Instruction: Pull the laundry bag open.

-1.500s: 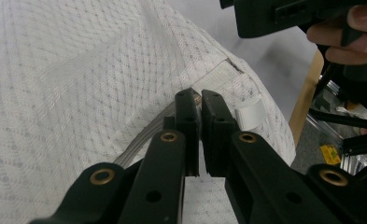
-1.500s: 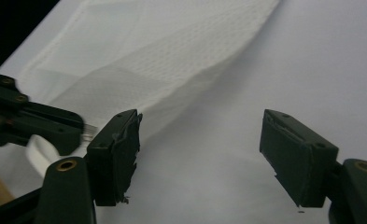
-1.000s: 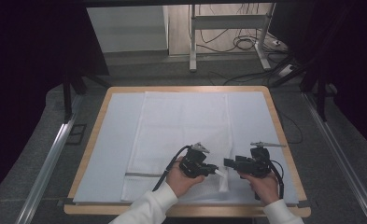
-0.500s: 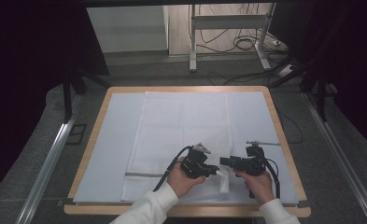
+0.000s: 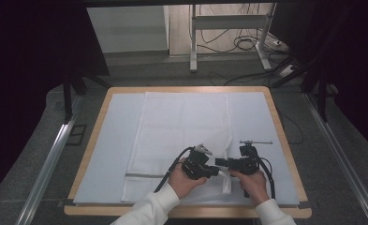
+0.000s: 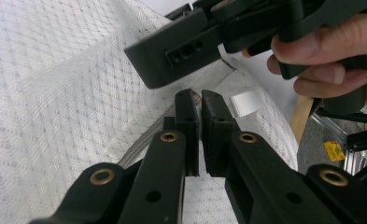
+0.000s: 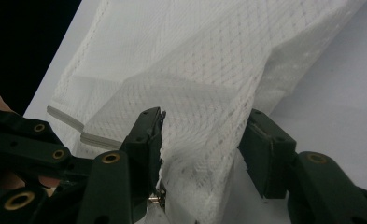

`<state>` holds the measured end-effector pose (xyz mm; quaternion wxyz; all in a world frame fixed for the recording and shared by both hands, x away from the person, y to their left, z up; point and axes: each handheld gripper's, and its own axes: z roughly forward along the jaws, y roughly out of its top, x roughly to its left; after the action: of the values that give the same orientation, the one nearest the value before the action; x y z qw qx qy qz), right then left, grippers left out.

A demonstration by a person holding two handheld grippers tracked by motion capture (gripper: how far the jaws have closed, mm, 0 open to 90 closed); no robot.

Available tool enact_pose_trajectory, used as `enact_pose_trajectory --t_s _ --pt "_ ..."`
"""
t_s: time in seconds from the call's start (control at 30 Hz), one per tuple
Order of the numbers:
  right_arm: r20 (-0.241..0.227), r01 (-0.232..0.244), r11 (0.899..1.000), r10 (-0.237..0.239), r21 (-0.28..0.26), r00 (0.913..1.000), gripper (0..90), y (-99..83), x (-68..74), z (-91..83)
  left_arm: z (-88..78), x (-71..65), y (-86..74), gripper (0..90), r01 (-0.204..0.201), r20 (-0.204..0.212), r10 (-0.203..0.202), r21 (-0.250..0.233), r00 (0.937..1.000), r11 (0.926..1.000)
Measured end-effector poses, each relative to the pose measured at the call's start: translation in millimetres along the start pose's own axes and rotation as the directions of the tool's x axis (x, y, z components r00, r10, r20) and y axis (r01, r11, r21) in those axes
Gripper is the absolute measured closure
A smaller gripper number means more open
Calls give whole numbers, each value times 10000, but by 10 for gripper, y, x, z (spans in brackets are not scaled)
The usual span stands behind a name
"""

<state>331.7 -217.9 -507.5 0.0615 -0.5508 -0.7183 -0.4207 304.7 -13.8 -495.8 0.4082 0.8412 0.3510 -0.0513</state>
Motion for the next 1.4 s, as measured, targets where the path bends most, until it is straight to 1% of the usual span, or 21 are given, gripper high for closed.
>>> enact_pose_trajectory --t_s 0.13,0.23,0.33,0.43,0.47,0.5,0.53,0.7,0.83,0.93,1.03,1.1,1.27,1.3,1.37,1.4 --pt "-34 -146 9999 147 71 9999 600 -3 -19 4 3 -2 -1 869 -24 -9 24 7 10000 10000" --pt "-177 -268 9996 270 111 9995 673 -1 -31 5 4 -2 -1 869 -32 -17 32 10 10000 10000" --pt "-359 -362 9990 370 246 9987 725 -5 -41 15 11 -2 0 869 -24 -43 24 24 10000 10000" --pt "-426 -442 9985 455 312 9981 796 -9 -57 20 18 -3 -1 869 -47 -60 47 45 10000 10000" --pt "-426 -442 9985 455 312 9981 796 -9 -57 20 18 -3 -1 869 -47 -60 47 45 10000 10000" --pt "-462 -432 9984 449 369 9979 849 -8 -64 18 23 -7 -4 869 -67 -78 68 52 9999 10000" --pt "-475 -445 9983 462 370 9978 861 -7 -67 15 25 -8 -5 869 -75 -70 75 47 9999 10000" --pt "-442 -284 9984 306 495 9986 870 -6 -70 15 26 -3 -8 869 -75 -58 75 80 10000 9999" --pt "-533 -215 9982 245 568 9983 873 -5 -72 11 34 18 -19 869 -39 0 39 105 10000 9999" --pt "-549 -83 9981 117 616 9984 876 -2 -75 2 51 56 -39 870 97 125 -99 144 9999 9998" --pt "-588 -54 9979 92 652 9982 877 -1 -80 -2 57 75 -48 870 161 173 -164 183 9997 9997" --pt "-645 -14 9977 57 680 9979 877 3 -83 -10 57 100 -58 870 275 326 -280 172 9991 9995" --pt "-733 83 9973 -30 729 9973 878 3 -76 -16 53 115 -68 871 278 375 -284 165 9989 9995" --pt "-748 98 9973 -43 733 9972 878 3 -76 -19 52 118 -71 871 247 318 -254 210 9992 9995" --pt "-814 109 9974 -51 710 9967 878 10 -80 -39 57 168 -96 871 447 429 -457 227 9980 9987" --pt "-834 116 9976 -59 681 9965 878 12 -84 -48 53 182 -101 871 479 424 -490 261 9979 9985"
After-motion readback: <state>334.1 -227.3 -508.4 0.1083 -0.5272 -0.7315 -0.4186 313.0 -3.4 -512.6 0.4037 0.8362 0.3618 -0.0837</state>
